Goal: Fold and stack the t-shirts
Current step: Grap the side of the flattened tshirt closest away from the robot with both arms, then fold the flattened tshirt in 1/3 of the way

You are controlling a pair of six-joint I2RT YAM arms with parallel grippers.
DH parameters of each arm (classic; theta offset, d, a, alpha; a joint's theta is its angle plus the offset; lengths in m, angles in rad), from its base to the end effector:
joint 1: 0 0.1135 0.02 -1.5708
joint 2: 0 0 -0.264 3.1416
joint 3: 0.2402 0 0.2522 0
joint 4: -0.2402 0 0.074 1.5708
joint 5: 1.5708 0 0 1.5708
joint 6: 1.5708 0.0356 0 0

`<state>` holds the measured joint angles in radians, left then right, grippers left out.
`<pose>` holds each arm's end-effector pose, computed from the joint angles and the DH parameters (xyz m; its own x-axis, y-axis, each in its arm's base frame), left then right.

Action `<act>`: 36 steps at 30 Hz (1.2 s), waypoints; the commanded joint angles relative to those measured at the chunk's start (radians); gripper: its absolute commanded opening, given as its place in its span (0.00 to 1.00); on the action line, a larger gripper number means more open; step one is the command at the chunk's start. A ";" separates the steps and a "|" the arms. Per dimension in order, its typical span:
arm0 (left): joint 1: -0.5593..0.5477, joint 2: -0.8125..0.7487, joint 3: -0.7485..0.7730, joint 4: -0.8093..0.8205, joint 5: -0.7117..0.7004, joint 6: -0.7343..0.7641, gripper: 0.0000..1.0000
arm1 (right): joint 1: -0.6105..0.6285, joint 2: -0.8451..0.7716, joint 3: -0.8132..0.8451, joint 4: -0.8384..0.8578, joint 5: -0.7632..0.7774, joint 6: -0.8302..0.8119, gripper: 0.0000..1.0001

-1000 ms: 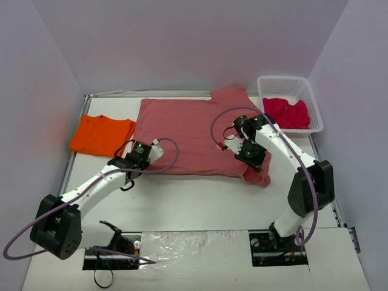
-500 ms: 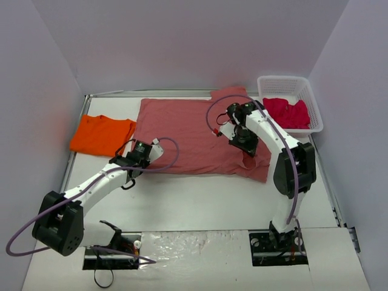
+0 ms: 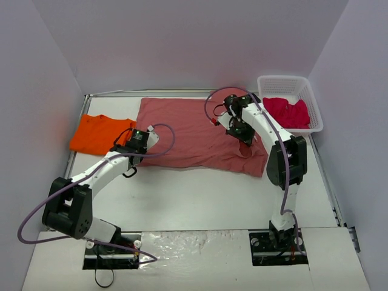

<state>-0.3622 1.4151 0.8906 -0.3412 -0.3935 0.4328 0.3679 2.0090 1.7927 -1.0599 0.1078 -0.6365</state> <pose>0.2764 -0.0901 0.2222 -0.6067 0.6441 -0.4659 0.3848 0.7508 0.5369 0.3895 0.1460 0.2539 -0.5228 -0.8348 -0.1723 -0.7948 0.5505 -0.2554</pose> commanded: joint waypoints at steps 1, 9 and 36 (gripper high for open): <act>0.011 0.022 0.063 0.011 -0.022 -0.023 0.02 | -0.012 0.022 0.060 -0.048 0.050 0.011 0.00; 0.009 0.116 0.103 0.041 -0.013 -0.029 0.02 | -0.018 0.094 0.138 -0.046 0.072 0.017 0.00; 0.022 0.331 0.168 0.159 -0.100 -0.034 0.24 | -0.018 0.309 0.390 -0.046 0.125 0.021 0.00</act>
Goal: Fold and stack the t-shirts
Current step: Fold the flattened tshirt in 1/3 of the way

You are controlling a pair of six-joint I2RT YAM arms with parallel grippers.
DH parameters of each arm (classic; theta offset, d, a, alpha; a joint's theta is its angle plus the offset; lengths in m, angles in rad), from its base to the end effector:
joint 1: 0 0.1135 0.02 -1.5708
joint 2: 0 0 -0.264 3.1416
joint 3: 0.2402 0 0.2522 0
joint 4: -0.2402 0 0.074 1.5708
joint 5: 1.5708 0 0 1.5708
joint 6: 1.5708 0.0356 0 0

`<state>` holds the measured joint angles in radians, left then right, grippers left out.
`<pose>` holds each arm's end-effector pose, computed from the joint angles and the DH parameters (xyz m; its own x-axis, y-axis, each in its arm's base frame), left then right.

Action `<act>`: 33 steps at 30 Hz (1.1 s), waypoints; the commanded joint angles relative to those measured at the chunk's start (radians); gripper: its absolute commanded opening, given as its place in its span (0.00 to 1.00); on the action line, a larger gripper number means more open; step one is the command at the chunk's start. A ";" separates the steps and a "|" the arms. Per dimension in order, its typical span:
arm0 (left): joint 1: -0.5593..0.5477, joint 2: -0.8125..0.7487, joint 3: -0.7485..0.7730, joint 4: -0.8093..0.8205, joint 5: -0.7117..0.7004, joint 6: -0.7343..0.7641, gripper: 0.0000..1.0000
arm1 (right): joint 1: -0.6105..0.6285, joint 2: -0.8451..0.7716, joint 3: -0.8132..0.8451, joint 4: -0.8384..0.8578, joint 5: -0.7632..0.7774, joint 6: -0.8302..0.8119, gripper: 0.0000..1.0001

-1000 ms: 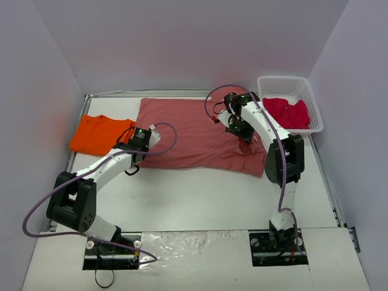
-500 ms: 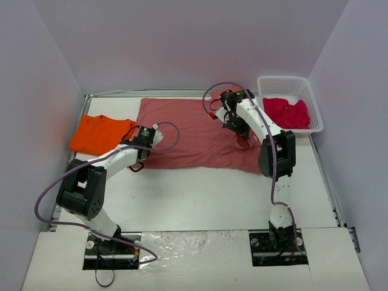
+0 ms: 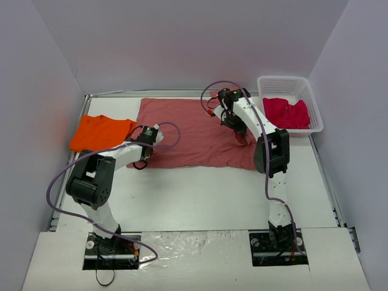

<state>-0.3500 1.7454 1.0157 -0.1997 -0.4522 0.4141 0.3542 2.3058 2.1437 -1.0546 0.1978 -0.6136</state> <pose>0.3359 -0.1060 0.1700 -0.6638 0.6276 -0.4069 0.3604 0.7451 0.5613 0.4585 0.1621 0.2269 -0.5602 -0.8091 -0.1774 -0.7323 0.5839 -0.3504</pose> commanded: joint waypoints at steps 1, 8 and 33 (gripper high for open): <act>0.011 0.003 0.046 0.019 -0.049 -0.018 0.30 | -0.003 0.012 0.039 -0.050 0.035 -0.002 0.00; 0.014 -0.018 0.069 0.074 -0.118 -0.028 0.62 | -0.003 0.020 0.044 -0.039 0.031 -0.009 0.00; 0.034 -0.132 0.049 0.083 -0.168 -0.058 0.69 | 0.022 0.110 0.150 0.034 0.069 -0.034 0.00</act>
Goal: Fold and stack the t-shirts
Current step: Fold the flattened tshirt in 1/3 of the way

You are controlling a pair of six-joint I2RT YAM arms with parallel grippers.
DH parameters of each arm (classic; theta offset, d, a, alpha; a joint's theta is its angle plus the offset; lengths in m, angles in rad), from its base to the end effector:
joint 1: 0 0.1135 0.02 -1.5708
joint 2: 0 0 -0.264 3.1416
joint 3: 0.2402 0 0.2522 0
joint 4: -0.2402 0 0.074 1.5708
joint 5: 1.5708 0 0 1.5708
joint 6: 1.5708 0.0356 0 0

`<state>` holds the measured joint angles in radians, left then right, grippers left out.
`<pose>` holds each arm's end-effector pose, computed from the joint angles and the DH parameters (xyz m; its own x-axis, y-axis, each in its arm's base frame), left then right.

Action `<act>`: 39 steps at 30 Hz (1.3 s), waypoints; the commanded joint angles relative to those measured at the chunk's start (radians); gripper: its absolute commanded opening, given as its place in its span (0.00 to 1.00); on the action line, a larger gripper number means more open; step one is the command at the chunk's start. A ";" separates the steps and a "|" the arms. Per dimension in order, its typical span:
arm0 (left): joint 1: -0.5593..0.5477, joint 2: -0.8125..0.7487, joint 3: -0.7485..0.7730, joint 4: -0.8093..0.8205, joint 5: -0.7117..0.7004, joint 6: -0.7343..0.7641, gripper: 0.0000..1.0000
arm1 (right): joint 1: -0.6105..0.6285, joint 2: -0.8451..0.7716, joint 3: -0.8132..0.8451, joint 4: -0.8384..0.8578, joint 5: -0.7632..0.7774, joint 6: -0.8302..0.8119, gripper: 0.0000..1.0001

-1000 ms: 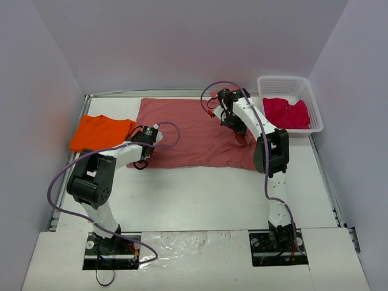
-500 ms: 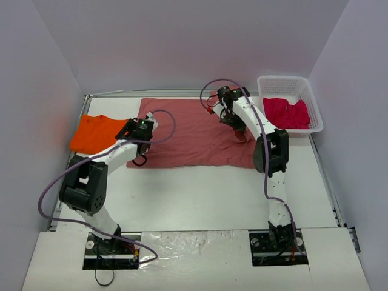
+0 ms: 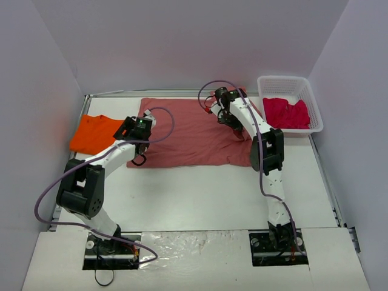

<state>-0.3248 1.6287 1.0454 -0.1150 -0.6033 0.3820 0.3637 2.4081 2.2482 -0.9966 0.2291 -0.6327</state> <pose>0.3400 -0.0932 0.2258 -0.6209 0.5330 -0.5748 0.0888 0.7764 0.6240 0.4807 0.1743 0.2110 -0.5356 -0.8200 -0.2017 -0.7164 0.5677 -0.4057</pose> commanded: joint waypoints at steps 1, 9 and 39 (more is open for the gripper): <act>0.010 -0.009 0.019 -0.003 -0.010 -0.026 0.69 | 0.012 0.009 0.045 -0.019 0.044 -0.015 0.00; 0.010 0.011 0.024 -0.020 0.011 -0.040 0.69 | 0.014 0.022 0.054 0.101 0.111 0.034 0.51; 0.010 0.013 0.016 -0.040 0.031 -0.055 0.69 | -0.002 -0.342 -0.386 0.220 -0.063 0.163 0.00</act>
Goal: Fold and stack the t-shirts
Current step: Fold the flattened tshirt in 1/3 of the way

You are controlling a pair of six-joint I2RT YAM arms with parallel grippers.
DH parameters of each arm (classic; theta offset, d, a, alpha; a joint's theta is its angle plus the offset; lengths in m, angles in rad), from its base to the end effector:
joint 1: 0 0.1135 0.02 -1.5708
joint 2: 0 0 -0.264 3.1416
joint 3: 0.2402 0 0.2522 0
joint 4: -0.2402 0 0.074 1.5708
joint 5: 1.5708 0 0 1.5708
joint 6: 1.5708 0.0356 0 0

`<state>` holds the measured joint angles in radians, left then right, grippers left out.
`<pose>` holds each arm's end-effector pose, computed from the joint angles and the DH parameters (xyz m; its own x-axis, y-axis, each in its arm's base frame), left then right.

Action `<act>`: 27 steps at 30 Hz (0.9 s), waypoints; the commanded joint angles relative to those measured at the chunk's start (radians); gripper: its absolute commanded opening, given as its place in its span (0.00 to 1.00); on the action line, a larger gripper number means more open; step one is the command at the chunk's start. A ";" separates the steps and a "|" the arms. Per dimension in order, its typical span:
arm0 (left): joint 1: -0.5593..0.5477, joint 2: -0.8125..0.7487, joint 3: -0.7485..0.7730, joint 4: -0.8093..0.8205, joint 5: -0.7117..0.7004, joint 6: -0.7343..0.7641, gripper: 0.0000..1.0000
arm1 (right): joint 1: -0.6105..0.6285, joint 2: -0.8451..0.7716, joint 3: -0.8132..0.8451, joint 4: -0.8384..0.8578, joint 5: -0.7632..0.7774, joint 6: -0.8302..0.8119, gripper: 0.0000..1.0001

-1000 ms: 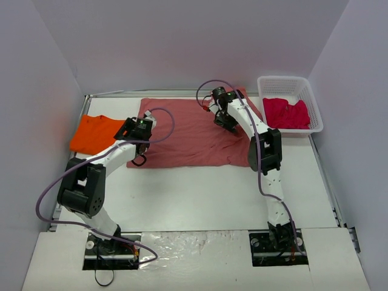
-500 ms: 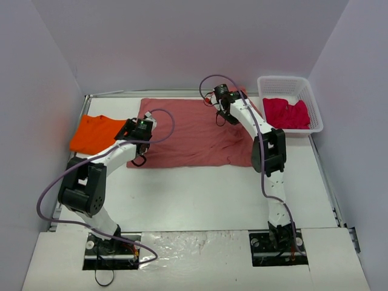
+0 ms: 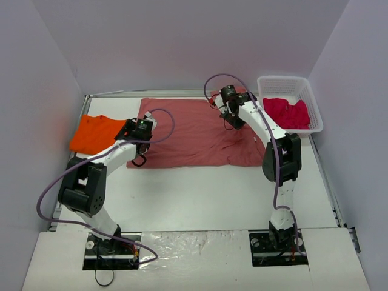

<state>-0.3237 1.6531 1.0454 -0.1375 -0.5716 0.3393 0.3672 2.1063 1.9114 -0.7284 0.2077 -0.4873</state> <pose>0.3412 -0.0942 0.2155 -0.6427 0.5109 -0.5710 0.1108 0.7994 0.5905 0.4435 0.1627 0.2652 -0.5477 -0.7015 -0.4560 -0.5564 0.7124 -0.4278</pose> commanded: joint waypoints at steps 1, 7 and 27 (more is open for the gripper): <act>0.009 -0.012 0.016 -0.016 -0.002 -0.011 0.69 | -0.005 -0.039 -0.060 -0.046 -0.048 0.018 0.00; 0.009 -0.009 0.019 -0.020 -0.001 -0.013 0.69 | -0.001 -0.040 -0.126 -0.049 -0.077 0.024 0.00; 0.009 0.016 0.019 -0.019 0.003 -0.014 0.69 | 0.013 0.194 0.050 -0.085 -0.125 0.007 0.00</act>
<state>-0.3237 1.6730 1.0454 -0.1383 -0.5655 0.3378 0.3691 2.2852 1.8812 -0.7570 0.0799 -0.4751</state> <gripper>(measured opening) 0.686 0.001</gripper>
